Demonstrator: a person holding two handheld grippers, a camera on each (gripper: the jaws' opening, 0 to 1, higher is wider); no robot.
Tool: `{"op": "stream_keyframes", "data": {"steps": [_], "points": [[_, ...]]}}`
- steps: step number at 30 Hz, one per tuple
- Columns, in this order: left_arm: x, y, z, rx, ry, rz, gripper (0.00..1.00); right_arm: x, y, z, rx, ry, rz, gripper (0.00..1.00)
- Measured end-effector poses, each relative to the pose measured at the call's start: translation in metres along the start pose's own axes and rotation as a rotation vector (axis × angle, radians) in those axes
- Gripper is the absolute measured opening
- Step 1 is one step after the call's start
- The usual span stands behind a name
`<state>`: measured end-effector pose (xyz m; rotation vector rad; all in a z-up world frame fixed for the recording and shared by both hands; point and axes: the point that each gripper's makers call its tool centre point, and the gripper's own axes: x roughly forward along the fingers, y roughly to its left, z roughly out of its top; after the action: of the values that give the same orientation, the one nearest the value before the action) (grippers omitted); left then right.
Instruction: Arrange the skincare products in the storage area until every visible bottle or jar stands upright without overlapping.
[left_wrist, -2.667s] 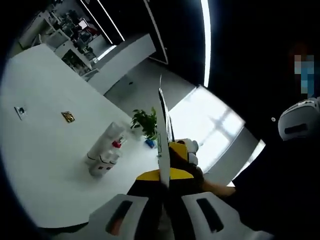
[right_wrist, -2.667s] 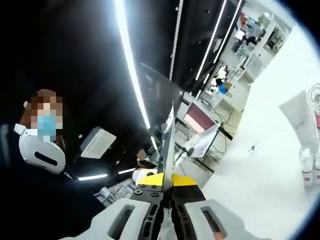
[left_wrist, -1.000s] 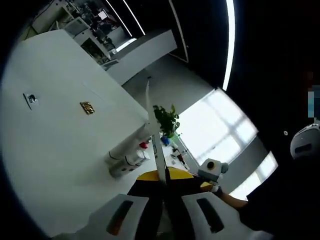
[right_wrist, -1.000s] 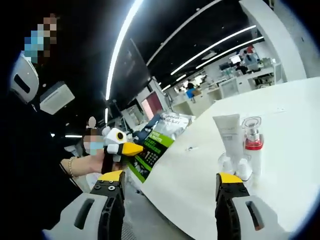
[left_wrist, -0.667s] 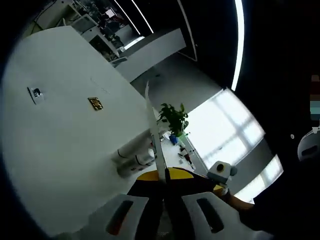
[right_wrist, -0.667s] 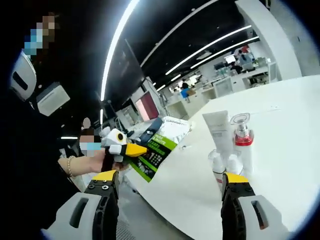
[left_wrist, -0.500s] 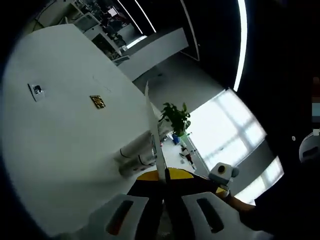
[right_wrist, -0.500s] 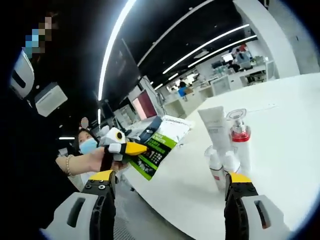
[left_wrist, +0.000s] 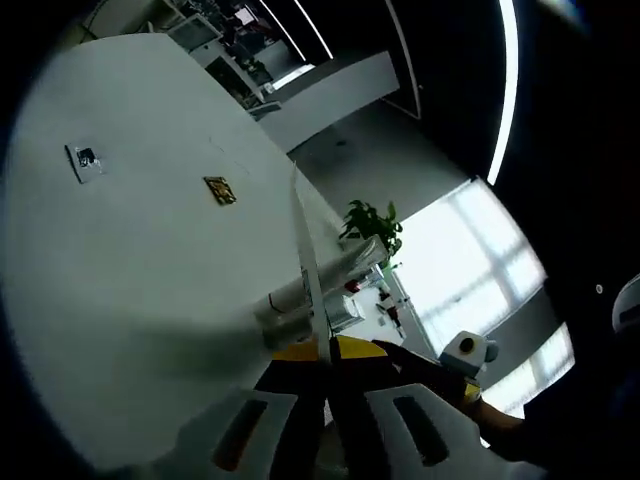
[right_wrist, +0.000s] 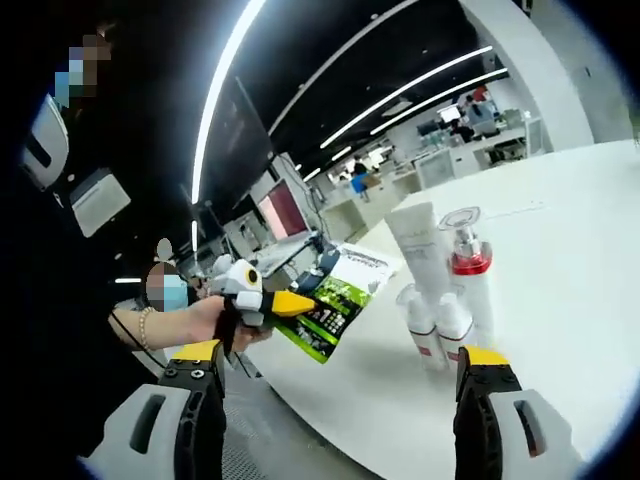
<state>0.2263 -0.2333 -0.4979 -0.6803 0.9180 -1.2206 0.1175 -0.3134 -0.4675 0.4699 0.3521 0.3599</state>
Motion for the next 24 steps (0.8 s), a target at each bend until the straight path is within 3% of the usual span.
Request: {"op": "stream_keyframes", "data": {"steps": [7,13,24], "points": [[0.007,0.012,-0.001,-0.011,0.011,0.027,0.00,0.004,-0.001,-0.008,-0.033,0.043,-0.007,0.99],[0.010,0.022,-0.002,-0.026,0.016,0.056,0.00,0.001,-0.006,-0.003,-0.005,0.010,-0.020,0.99],[0.033,0.059,-0.008,-0.156,0.007,0.120,0.00,-0.001,-0.010,0.001,0.006,-0.017,-0.039,0.99]]}}
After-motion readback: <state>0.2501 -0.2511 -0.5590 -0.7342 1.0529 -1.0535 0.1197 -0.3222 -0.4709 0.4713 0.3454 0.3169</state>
